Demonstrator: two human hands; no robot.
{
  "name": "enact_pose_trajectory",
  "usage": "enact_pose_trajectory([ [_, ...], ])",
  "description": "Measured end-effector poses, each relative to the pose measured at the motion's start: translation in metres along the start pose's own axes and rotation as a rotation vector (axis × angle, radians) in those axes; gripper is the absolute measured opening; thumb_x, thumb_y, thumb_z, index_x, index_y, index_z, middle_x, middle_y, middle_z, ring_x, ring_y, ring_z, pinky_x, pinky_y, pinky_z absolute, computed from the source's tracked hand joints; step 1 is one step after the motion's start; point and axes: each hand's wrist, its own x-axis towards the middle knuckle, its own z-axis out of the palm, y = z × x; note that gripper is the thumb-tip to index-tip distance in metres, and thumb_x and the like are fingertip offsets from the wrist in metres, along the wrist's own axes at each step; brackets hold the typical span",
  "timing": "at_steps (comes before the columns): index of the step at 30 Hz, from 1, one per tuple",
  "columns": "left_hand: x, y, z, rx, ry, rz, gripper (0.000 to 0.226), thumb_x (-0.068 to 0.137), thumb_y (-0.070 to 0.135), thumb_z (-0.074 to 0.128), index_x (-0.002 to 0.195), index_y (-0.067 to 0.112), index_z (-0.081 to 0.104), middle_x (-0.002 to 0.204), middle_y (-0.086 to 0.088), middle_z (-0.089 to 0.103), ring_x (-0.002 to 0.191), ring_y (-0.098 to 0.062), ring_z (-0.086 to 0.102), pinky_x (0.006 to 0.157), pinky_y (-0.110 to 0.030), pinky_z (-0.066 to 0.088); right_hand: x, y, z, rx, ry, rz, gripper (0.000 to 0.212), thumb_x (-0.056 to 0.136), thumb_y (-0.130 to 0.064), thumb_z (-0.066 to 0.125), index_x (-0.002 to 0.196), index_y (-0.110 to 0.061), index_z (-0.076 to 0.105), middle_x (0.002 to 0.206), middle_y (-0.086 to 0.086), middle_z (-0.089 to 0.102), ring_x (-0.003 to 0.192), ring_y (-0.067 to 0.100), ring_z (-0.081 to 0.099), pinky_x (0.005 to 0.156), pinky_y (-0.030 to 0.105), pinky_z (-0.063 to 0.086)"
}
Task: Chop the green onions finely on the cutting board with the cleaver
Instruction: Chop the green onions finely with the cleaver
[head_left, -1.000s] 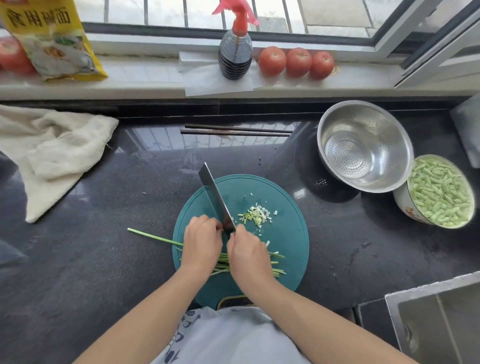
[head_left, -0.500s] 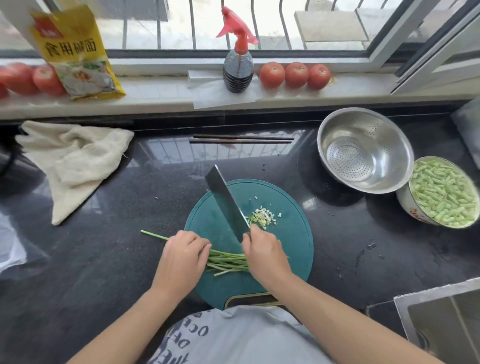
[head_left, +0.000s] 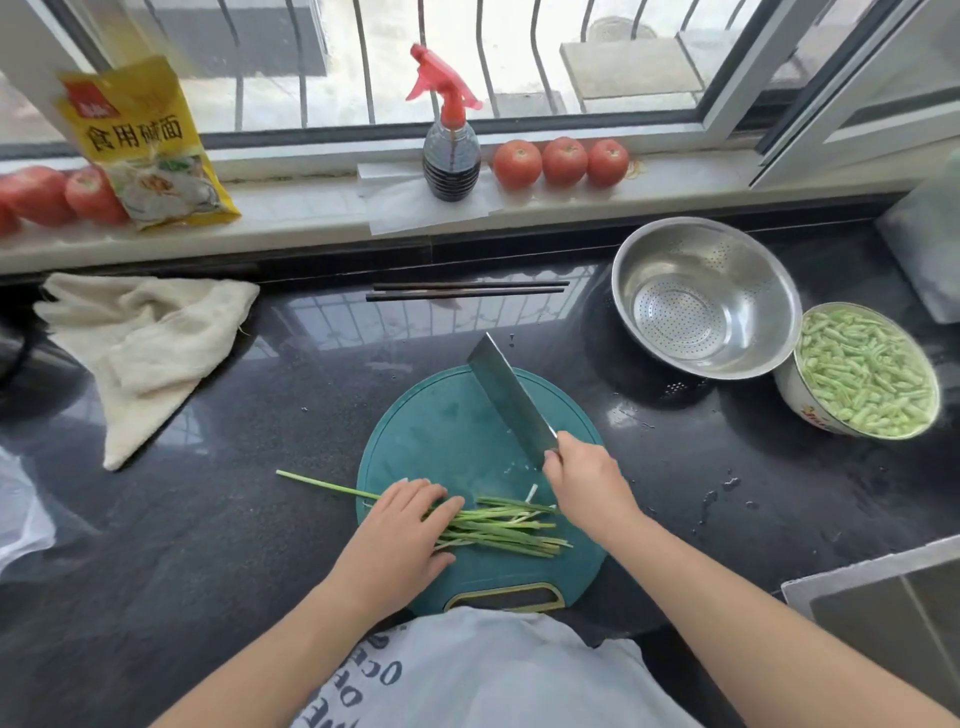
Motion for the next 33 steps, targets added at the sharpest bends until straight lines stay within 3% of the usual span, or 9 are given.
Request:
enact_pose_trajectory([
  [7, 0.011, 0.007, 0.002, 0.068, -0.001, 0.02, 0.067, 0.078, 0.052, 0.076, 0.133, 0.02, 0.057, 0.121, 0.001, 0.059, 0.111, -0.023, 0.055, 0.101, -0.039, 0.049, 0.003, 0.023, -0.016, 0.082, -0.073, 0.021, 0.03, 0.098, -0.03, 0.042, 0.071, -0.02, 0.038, 0.07, 0.003, 0.053, 0.06, 0.022, 0.047, 0.054, 0.036, 0.037],
  [13, 0.012, 0.007, 0.004, 0.181, -0.007, 0.059, 0.029, 0.086, 0.04, 0.071, 0.103, 0.02, 0.058, 0.095, 0.0, 0.056, 0.085, -0.023, 0.052, 0.074, -0.037, 0.049, -0.009, 0.034, -0.03, 0.254, -0.05, 0.024, 0.027, 0.096, -0.027, 0.047, 0.073, -0.012, 0.045, 0.065, 0.0, 0.051, 0.058, 0.018, 0.039, 0.054, 0.034, 0.033],
  [16, 0.004, 0.004, 0.005, 0.212, 0.024, 0.004, 0.023, 0.088, 0.035, 0.071, 0.097, 0.02, 0.058, 0.089, 0.0, 0.052, 0.078, -0.024, 0.05, 0.066, -0.038, 0.044, -0.021, 0.038, -0.035, 0.305, -0.044, 0.028, 0.028, 0.096, -0.024, 0.048, 0.07, -0.014, 0.043, 0.062, -0.003, 0.048, 0.056, 0.015, 0.036, 0.053, 0.033, 0.032],
  [22, -0.015, -0.012, -0.008, 0.255, 0.049, -0.181, 0.024, 0.084, 0.034, 0.074, 0.096, 0.019, 0.059, 0.088, -0.002, 0.054, 0.08, -0.027, 0.052, 0.068, -0.041, 0.044, -0.044, 0.034, -0.029, 0.189, -0.066, -0.009, 0.031, 0.101, -0.027, 0.045, 0.071, -0.018, 0.041, 0.064, -0.001, 0.052, 0.054, 0.016, 0.04, 0.051, 0.032, 0.032],
  [25, -0.01, -0.004, -0.015, 0.223, 0.027, -0.288, 0.048, 0.082, 0.044, 0.069, 0.118, 0.015, 0.059, 0.108, -0.006, 0.057, 0.097, -0.03, 0.054, 0.081, -0.044, 0.048, -0.051, 0.027, -0.02, 0.137, -0.045, -0.005, 0.033, 0.101, -0.026, 0.043, 0.069, -0.018, 0.035, 0.062, 0.0, 0.05, 0.054, 0.017, 0.039, 0.05, 0.035, 0.031],
  [27, 0.001, 0.008, -0.017, 0.173, 0.032, -0.259, 0.063, 0.085, 0.052, 0.065, 0.133, 0.013, 0.055, 0.124, -0.008, 0.056, 0.111, -0.031, 0.054, 0.094, -0.045, 0.048, -0.054, 0.024, -0.014, 0.146, -0.027, 0.016, 0.032, 0.1, -0.027, 0.042, 0.071, -0.015, 0.037, 0.062, 0.003, 0.051, 0.055, 0.02, 0.039, 0.051, 0.037, 0.031],
  [29, 0.02, 0.021, -0.016, 0.077, 0.079, -0.255, 0.055, 0.091, 0.048, 0.063, 0.134, 0.014, 0.057, 0.125, -0.005, 0.059, 0.114, -0.027, 0.056, 0.096, -0.043, 0.049, -0.056, 0.023, -0.01, 0.157, -0.014, 0.029, 0.031, 0.1, -0.028, 0.042, 0.074, -0.013, 0.04, 0.064, 0.005, 0.054, 0.057, 0.022, 0.043, 0.052, 0.038, 0.033],
  [31, 0.042, 0.027, -0.018, -0.045, 0.107, -0.33, 0.035, 0.095, 0.037, 0.062, 0.124, 0.018, 0.064, 0.116, -0.001, 0.062, 0.105, -0.024, 0.057, 0.088, -0.039, 0.049, -0.059, 0.022, -0.009, 0.168, -0.006, 0.034, 0.03, 0.101, -0.029, 0.042, 0.075, -0.012, 0.042, 0.065, 0.005, 0.056, 0.059, 0.024, 0.047, 0.053, 0.038, 0.036],
  [33, 0.06, 0.028, -0.022, -0.112, 0.018, -0.386, 0.021, 0.098, 0.032, 0.058, 0.115, 0.022, 0.067, 0.11, 0.002, 0.061, 0.1, -0.024, 0.054, 0.084, -0.039, 0.046, -0.061, 0.021, -0.01, 0.173, 0.002, 0.033, 0.031, 0.101, -0.028, 0.043, 0.073, -0.014, 0.041, 0.064, 0.003, 0.055, 0.058, 0.022, 0.047, 0.052, 0.038, 0.036],
])
